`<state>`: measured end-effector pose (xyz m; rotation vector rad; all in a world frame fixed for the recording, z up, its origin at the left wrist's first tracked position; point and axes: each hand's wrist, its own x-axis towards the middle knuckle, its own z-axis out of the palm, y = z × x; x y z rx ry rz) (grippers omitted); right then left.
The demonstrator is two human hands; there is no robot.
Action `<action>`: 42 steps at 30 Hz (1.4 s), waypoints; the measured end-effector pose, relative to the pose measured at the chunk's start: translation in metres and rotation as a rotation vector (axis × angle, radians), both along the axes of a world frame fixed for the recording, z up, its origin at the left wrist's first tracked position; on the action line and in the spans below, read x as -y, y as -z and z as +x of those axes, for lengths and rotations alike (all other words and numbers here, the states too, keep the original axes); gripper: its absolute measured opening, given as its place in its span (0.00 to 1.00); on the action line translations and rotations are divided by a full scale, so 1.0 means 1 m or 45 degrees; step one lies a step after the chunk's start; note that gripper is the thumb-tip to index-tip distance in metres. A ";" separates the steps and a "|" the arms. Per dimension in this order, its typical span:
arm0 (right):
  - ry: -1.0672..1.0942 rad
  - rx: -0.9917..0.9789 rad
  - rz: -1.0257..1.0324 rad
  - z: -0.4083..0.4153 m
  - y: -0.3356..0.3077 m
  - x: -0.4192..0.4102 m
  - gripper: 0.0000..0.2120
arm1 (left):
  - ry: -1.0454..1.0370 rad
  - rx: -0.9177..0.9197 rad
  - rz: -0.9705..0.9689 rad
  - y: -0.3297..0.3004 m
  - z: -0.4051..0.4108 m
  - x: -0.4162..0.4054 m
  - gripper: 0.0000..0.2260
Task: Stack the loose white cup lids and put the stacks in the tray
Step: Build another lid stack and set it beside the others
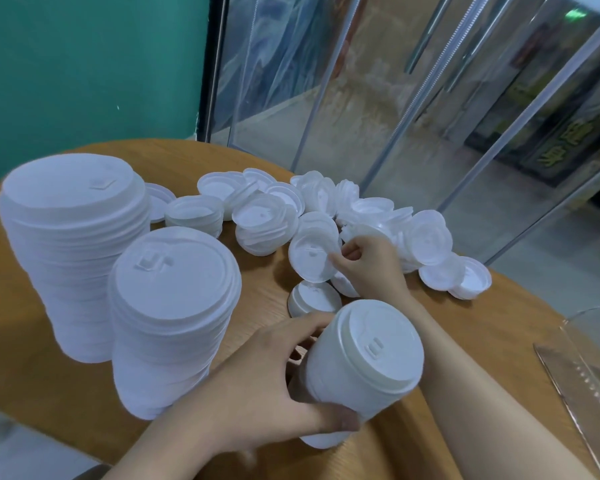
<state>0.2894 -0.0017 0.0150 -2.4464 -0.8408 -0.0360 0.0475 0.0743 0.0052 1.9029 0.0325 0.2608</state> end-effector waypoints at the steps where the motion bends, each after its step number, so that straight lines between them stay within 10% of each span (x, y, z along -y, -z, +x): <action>1: -0.005 -0.002 -0.002 -0.001 -0.001 0.000 0.10 | 0.003 0.002 0.002 0.001 0.000 0.000 0.37; 14: -0.028 0.407 0.191 -0.019 -0.024 0.039 0.07 | -0.006 -0.002 0.009 -0.001 -0.004 0.002 0.35; 21: -0.410 1.108 0.043 -0.024 0.005 0.067 0.06 | -0.001 0.007 0.000 -0.002 -0.004 0.005 0.36; 31: -0.438 0.178 0.044 -0.026 0.009 0.080 0.23 | 0.021 0.017 0.021 -0.002 -0.002 0.003 0.37; 36: -0.476 -0.242 0.124 -0.030 0.004 0.064 0.13 | 0.030 0.013 0.023 -0.002 -0.001 0.002 0.37; 42: -0.472 -0.349 0.025 -0.034 -0.001 0.056 0.22 | 0.026 0.018 0.011 0.000 -0.001 0.002 0.36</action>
